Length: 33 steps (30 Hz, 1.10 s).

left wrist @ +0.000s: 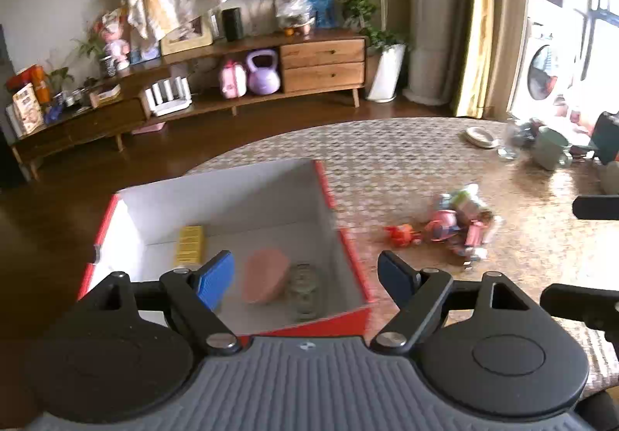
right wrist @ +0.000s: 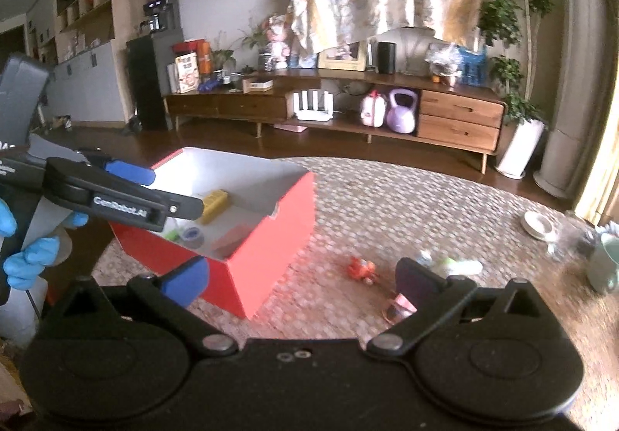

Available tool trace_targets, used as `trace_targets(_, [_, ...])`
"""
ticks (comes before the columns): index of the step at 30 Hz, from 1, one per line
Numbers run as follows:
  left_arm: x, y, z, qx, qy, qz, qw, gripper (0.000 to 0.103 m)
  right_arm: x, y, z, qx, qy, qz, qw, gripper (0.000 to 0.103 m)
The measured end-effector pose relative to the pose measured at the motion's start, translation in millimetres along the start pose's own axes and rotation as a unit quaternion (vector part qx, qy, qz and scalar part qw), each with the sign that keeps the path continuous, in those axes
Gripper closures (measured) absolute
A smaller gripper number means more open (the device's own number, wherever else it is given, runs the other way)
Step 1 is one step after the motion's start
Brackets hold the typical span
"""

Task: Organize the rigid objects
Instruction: 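Move both tools back toward the binder clip and supplement jar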

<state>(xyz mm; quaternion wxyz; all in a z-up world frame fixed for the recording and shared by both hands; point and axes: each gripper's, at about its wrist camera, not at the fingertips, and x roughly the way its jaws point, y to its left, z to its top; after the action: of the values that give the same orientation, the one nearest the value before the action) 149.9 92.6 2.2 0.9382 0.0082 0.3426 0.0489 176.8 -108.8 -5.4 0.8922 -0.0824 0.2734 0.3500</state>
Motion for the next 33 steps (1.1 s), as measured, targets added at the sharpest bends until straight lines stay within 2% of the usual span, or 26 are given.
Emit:
trace_targets(7, [1.0, -45.8, -9.1, 0.017, -0.023, -0.034, 0.9990, 0.022, -17.7, -32.3, -24.2, 0.004, 0.005, -0.027, 1.000, 0.000])
trace_targets(12, [12.3, -75.3, -16.3, 0.029, -0.025, -0.057, 0.9976, 0.022, -20.4, -60.0, -30.5, 0.025, 0.008, -0.049, 0.998, 0.000])
trace_targets(21, [45.5, -113.0, -24.8, 0.028, -0.017, -0.089, 0.9955, 0.022, 0.3, -110.6, -40.4, 0.079, 0.027, -0.086, 0.993, 0.001])
trace_targets(28, [80.1, -132.0, -22.9, 0.017, -0.003, -0.075, 0.9971, 0.022, 35.0, -143.0, -38.3, 0.111, 0.049, -0.101, 0.987, 0.004])
trace_targets(33, [104.1, -149.4, -20.5, 0.033, -0.004, -0.064, 0.9974, 0.022, 63.5, -158.5, -34.3, 0.128, 0.067, -0.096, 0.985, 0.008])
